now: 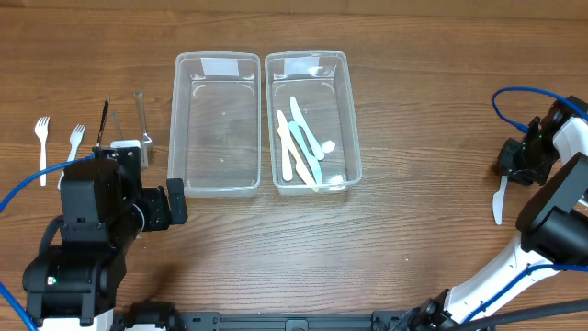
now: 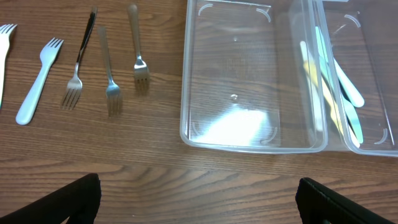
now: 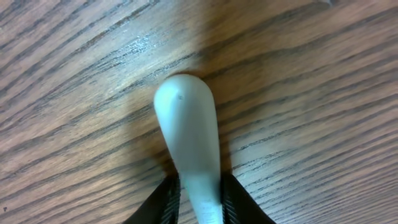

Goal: Pack container
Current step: 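Move the right gripper to the last white knife and grasp it, then carry the white knife into the right container and release it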

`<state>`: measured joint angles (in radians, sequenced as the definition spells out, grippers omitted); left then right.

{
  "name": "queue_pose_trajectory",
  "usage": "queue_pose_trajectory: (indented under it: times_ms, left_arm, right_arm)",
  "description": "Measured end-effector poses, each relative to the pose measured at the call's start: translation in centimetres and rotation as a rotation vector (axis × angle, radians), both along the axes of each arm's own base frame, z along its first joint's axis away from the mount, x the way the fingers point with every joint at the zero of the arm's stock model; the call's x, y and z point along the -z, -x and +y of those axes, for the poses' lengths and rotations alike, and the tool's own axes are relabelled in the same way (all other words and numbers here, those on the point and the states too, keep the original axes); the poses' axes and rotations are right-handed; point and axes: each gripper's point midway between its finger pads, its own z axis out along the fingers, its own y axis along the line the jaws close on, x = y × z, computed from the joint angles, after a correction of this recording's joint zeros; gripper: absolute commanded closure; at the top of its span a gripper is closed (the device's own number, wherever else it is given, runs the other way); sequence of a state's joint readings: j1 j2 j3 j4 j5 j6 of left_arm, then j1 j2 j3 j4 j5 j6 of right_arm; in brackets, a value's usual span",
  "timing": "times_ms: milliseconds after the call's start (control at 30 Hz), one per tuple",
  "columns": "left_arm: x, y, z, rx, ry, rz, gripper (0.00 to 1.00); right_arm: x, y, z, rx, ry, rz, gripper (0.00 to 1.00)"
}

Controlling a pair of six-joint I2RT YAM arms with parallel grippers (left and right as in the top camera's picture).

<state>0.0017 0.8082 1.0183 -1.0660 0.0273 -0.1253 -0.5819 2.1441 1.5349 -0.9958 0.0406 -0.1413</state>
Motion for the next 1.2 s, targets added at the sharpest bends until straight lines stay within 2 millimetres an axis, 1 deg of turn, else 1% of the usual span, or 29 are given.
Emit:
queue_pose_trajectory:
  times_ms: [133, 200, 400, 500, 667, 767, 900, 967, 1033, 1067, 1100, 1133, 1200]
  left_arm:
    - [0.0, 0.0, 0.0, 0.000, 0.000, 0.000, 0.00]
    - [0.0, 0.0, 0.0, 0.000, 0.000, 0.000, 0.00]
    - [0.0, 0.0, 0.0, 0.000, 0.000, 0.000, 0.00]
    - [0.0, 0.0, 0.0, 0.000, 0.000, 0.000, 0.00]
    - [0.0, 0.0, 0.0, 0.000, 0.000, 0.000, 0.00]
    - [0.0, 0.0, 0.0, 0.000, 0.000, 0.000, 0.00]
    - [0.0, 0.0, 0.0, 0.000, 0.000, 0.000, 0.00]
    - [0.0, 0.0, 0.0, 0.000, 0.000, 0.000, 0.00]
    - [0.0, 0.0, 0.0, 0.000, 0.000, 0.000, 0.00]
    - [0.0, 0.0, 0.0, 0.000, 0.000, 0.000, 0.00]
    - [0.0, 0.0, 0.0, 0.000, 0.000, 0.000, 0.00]
    - [0.0, 0.0, 0.0, 0.000, 0.000, 0.000, 0.00]
    - [0.0, 0.0, 0.0, 0.000, 0.000, 0.000, 0.00]
  right_arm:
    - [0.0, -0.1, -0.1, 0.000, 0.002, -0.004, 0.77]
    - [0.0, -0.5, -0.3, 0.000, 0.013, -0.020, 0.77]
    - [0.0, -0.8, -0.5, -0.001, 0.023, -0.034, 0.81]
    - [0.0, -0.9, -0.6, 0.000, 0.024, -0.037, 0.86]
    - [-0.1, -0.9, -0.6, 0.006, 0.023, -0.040, 0.87]
    - [-0.1, -1.1, -0.6, 0.029, 0.026, -0.049, 0.93]
    - [-0.3, -1.5, -0.7, 0.047, 0.037, -0.079, 0.94]
    - [-0.8, -1.8, -0.4, 0.044, 0.044, -0.094, 0.94]
    - [-3.2, -2.7, 0.4, 0.021, 0.070, -0.142, 0.94]
    - [-5.1, -3.4, 1.0, -0.002, 0.093, -0.185, 0.94]
    - [-8.4, -4.6, 2.4, -0.042, 0.126, -0.255, 0.94]
    - [-10.4, -5.2, 3.6, -0.075, 0.144, -0.297, 0.95]
    - [-13.7, -5.9, 6.6, -0.144, 0.163, -0.359, 0.95]
